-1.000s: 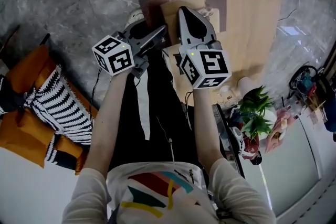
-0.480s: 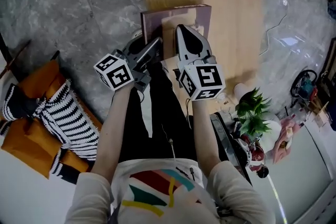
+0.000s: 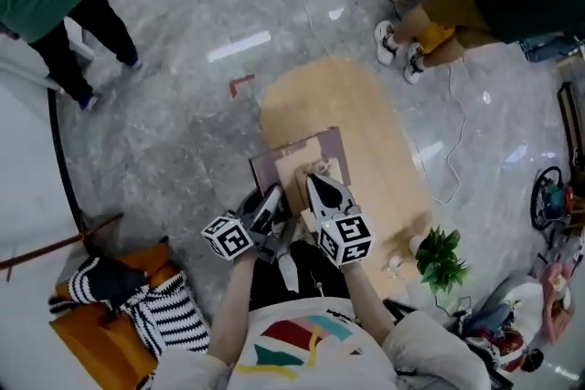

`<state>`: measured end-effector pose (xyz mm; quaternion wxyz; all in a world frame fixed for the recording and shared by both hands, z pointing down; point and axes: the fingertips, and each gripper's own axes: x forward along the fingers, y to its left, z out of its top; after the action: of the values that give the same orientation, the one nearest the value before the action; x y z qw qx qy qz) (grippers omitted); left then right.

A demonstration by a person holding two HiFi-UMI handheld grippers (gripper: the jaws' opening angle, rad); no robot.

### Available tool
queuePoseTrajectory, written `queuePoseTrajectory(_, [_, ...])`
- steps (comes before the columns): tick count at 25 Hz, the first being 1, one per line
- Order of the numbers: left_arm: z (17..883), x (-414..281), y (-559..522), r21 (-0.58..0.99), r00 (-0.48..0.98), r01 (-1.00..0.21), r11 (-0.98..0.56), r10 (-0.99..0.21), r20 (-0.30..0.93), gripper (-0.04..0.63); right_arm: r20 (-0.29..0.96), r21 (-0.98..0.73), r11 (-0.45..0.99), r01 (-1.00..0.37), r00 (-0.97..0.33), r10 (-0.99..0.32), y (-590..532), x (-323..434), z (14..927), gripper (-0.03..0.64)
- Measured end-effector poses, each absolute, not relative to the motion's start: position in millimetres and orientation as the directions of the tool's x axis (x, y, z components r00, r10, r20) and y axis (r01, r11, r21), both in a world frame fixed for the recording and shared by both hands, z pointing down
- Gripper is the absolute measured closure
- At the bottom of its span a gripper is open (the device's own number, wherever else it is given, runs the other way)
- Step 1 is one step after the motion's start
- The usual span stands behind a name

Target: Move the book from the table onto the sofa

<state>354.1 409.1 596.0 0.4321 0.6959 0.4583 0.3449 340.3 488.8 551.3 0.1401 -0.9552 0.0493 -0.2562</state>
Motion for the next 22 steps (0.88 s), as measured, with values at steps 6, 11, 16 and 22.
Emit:
queuePoseTrajectory(6, [501,344,380,0.894,0.411,0.427,-0.133,0.910,-0.060,0.442,0.434,-0.167,-0.966,-0.198,0.865,-0.253,470,318,470,0.604])
queuePoseTrajectory(11, [457,351,337,0.926,0.542,0.365,-0.101,0.831,-0.123,0.442,0.330,-0.152,-0.954,-0.260,0.896,-0.296,440,326,424,0.604])
queuePoseTrajectory(16, [446,364,300,0.938,0.640,0.339,-0.067,0.748,-0.178,0.442,0.304,-0.144,-0.919,-0.368,0.867,-0.395,404,334,413,0.604])
queuePoseTrajectory(22, [446,367,270,0.921,0.708,0.367,-0.131,0.682,-0.185,0.442,0.290,-0.125,-0.889,-0.440,0.841,-0.457,393,335,409,0.604])
